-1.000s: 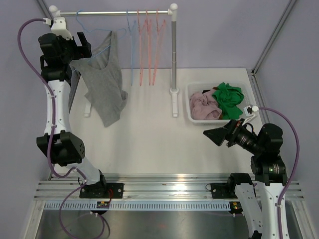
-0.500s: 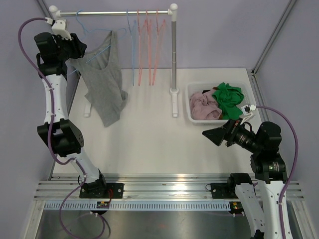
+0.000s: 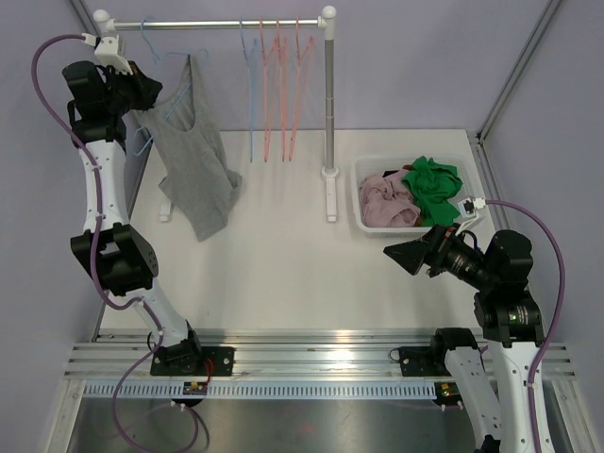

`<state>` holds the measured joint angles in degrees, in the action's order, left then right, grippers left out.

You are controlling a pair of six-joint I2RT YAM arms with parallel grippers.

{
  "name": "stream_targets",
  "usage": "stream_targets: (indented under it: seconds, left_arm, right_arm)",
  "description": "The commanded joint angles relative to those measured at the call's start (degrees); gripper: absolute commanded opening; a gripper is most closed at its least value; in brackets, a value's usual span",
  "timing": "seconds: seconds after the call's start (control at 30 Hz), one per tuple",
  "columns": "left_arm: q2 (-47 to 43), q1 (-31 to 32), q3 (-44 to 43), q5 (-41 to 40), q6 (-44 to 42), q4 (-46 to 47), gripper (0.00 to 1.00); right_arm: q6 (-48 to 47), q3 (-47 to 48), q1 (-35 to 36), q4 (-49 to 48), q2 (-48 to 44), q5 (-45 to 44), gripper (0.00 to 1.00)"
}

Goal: Remove the tank top from the hanger

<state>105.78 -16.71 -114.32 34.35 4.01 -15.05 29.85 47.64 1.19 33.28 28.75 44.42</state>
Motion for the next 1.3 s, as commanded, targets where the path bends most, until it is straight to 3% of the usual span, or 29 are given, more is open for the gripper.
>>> stream_targets:
  seconds: [0.0,0.43,0.67,1.07,1.27]
  left_arm:
    - [-4.3,-0.1,-2.1,1.8,4.1,4.9,0.0]
    - [-10.7,0.3,1.0,2.4,10.8,8.8,0.0]
    - [-18.2,0.9,8.1,1.3,13.7,11.2,0.0]
    - [-32.7,3.0,21.4,-5.1,15.0,0.4,0.0]
    - [-46.1,3.1,31.3,-6.4,20.1,-7.8,0.0]
  right_arm:
    - [-0.3,1.1,0.5,-0.8,-0.2,-0.4,0.93]
    - [-0.8,0.8,0.5,-0.6,-0.2,-0.2,0.93]
    - [-1.9,2.6,0.4,0.3,0.3,0.1,0.93]
    - [-2.6,3.9,1.2,-0.8,3.2,2.2,0.95]
    - [-3.4,4.7,4.2,-1.7,6.6,5.8,0.97]
